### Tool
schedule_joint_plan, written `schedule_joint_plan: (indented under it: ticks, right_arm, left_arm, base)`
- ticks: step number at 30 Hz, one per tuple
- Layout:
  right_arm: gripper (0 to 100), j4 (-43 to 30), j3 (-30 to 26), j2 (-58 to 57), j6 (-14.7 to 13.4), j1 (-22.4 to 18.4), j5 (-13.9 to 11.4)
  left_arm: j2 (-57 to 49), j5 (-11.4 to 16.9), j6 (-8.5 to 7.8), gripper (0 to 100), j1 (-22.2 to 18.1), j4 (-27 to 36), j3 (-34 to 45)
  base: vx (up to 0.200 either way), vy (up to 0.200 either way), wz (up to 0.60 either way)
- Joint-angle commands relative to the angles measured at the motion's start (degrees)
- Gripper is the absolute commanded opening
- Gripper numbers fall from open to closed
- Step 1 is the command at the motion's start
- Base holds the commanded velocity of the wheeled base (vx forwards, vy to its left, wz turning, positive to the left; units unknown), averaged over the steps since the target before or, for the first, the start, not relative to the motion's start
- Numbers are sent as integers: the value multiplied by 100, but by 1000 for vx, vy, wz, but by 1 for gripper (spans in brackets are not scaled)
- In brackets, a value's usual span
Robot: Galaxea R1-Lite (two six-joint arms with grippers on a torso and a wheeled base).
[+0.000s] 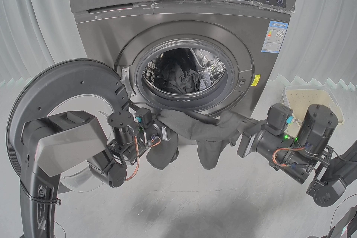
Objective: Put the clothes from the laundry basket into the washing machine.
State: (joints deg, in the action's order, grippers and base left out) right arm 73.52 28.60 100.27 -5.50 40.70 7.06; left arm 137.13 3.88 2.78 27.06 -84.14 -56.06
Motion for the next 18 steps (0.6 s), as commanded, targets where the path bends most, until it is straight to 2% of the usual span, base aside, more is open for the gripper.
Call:
schedule_joint_plan:
  ticks: [1,6,7,13,18]
  right_arm:
    - [0,110,-513,248,5,-133,-64]
    - [0,628,-531,643,-21,-124,-170]
    - [100,751,-531,713,-21,-107,-170]
    - [100,954,-548,898,-4,-45,-178]
    - [100,901,-891,837,40,-45,-187]
  left_arm:
    - [-688,-106,12,0,150,20,25]
    - [-1083,-133,12,0,291,73,289]
    - [-1145,-133,12,0,317,73,333]
    - [-1549,-133,21,0,475,64,693]
    - [-2331,-89,91,0,669,56,1528]
  base:
    - [0,0,0]
    - [0,0,0]
    - [0,0,0]
    - [0,0,0]
    - [0,0,0]
